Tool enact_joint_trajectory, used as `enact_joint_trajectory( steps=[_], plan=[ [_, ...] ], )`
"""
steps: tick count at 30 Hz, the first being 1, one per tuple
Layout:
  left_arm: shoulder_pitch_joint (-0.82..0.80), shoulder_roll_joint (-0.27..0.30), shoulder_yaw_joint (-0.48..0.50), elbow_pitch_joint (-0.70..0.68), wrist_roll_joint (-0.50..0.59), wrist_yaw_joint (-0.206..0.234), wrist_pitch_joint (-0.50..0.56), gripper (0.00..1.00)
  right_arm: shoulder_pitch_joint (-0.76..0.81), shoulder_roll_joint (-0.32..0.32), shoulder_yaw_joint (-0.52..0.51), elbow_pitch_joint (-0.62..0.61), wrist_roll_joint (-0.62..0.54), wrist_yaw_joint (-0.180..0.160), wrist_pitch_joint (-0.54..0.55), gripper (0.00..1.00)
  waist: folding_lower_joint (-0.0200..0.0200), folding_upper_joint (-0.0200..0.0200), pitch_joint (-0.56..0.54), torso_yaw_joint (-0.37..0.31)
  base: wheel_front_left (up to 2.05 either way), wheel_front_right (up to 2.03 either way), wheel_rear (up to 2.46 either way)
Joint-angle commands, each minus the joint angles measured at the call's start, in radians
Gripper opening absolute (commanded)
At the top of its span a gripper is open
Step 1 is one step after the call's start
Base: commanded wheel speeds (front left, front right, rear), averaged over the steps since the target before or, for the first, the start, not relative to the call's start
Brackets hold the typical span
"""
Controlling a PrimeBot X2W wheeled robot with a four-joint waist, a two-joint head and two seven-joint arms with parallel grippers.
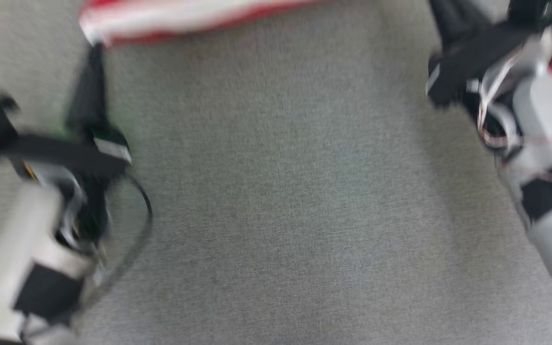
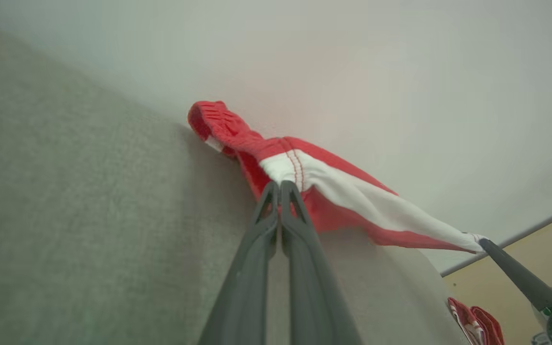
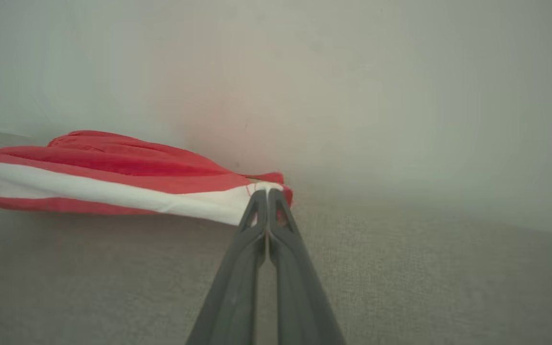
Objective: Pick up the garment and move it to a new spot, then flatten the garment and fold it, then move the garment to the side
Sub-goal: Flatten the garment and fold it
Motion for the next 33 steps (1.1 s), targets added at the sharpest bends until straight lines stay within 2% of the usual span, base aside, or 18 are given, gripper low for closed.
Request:
enact_joint_trajectory(
  steps=[1,7,11,16,19,25,30,33],
  plan=[
    [0.088,-0.011,-0.039,0.015,-0.019,0.003,0.003,0.0,0.05,-0.024,0.018,-0.028,0.021,-0.002,0.025,0.0,0.0004,0.0002,-0.114,0.032,0.0,0.0,0.0],
    [0.244,0.019,-0.168,0.0,-0.056,0.003,0.0,0.0,0.261,-0.143,0.051,-0.185,0.105,-0.002,0.173,0.0,0.0004,0.0002,-0.265,0.062,0.0,0.0,0.0],
    [0.323,0.058,-0.233,-0.012,-0.027,0.003,-0.009,0.0,0.407,-0.209,0.033,-0.312,0.144,-0.002,0.249,0.0,0.0004,0.0002,-0.346,0.078,0.0,0.0,0.0],
    [0.433,0.114,-0.262,-0.042,0.003,0.005,-0.03,0.0,0.592,-0.265,0.002,-0.458,0.195,-0.002,0.334,0.0,0.0004,0.0002,-0.408,0.081,0.0,0.0,0.0],
    [0.477,0.133,-0.263,-0.063,0.006,0.013,-0.035,0.0,0.661,-0.279,-0.009,-0.499,0.21,-0.002,0.371,0.0,0.0004,0.0002,-0.422,0.082,0.0,0.0,0.0],
    [0.615,0.208,-0.287,-0.198,0.004,0.08,0.01,0.0,0.862,-0.319,-0.079,-0.601,0.252,-0.002,0.485,0.0,0.0004,0.0002,-0.444,0.092,0.0,0.0,0.0],
    [0.72,0.285,-0.28,-0.318,0.0,0.183,0.052,0.0,1.007,-0.31,-0.157,-0.706,0.304,-0.002,0.606,0.0,0.0004,0.0002,-0.445,0.099,0.0,0.0,0.0],
    [0.759,0.315,-0.266,-0.401,-0.005,0.224,0.049,0.0,1.034,-0.296,-0.21,-0.771,0.294,-0.002,0.64,0.0,0.0004,0.0002,-0.436,0.103,0.0,0.0,0.0]
  ],
)
